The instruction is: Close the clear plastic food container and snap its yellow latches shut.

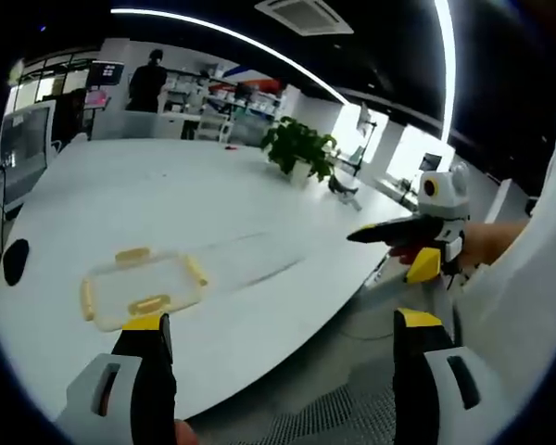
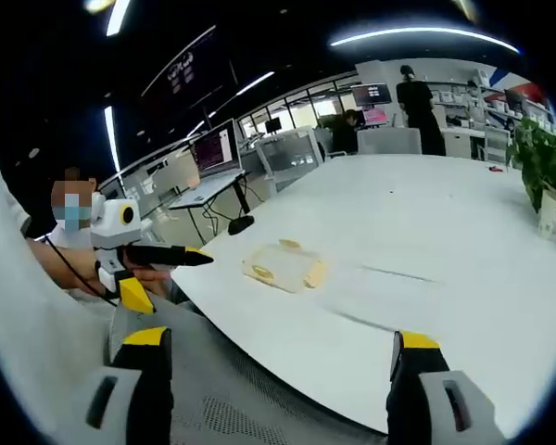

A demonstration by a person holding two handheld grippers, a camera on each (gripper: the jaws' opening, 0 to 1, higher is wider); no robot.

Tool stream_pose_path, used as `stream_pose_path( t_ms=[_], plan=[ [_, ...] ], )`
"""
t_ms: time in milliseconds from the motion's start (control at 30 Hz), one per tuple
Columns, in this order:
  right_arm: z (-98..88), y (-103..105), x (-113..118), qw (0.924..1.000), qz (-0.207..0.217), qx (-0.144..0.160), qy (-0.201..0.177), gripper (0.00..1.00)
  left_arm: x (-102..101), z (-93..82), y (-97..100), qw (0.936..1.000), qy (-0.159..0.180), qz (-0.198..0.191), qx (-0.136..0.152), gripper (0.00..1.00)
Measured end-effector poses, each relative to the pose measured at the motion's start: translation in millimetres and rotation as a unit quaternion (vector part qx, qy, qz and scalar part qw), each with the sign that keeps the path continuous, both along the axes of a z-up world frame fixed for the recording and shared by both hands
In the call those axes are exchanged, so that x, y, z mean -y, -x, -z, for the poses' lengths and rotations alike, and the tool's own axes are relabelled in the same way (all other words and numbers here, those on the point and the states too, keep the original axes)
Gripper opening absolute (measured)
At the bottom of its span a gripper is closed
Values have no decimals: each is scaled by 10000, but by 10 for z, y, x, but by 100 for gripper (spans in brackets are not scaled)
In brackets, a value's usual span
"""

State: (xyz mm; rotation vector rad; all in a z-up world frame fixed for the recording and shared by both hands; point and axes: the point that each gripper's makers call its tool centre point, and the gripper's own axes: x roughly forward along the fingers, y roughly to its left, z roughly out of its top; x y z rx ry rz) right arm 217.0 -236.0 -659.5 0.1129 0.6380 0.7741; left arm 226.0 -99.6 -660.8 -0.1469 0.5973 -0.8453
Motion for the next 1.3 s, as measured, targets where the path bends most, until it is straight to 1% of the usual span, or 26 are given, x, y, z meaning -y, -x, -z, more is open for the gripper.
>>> stream_pose_path(
  t_ms=[367,433,1300],
  plan=[
    [-5,-8,14,10000,53,-5,-14,99,11,2,6,10000,4,49,-15,99],
    [-6,-9,13,10000,55,-14,-25,99,7,-11,-5,10000,35,6,1,99],
    [-5,10,-6,10000,-20,-17,1,99,3,-8,0,10000,22,19,-4,99]
  ],
)
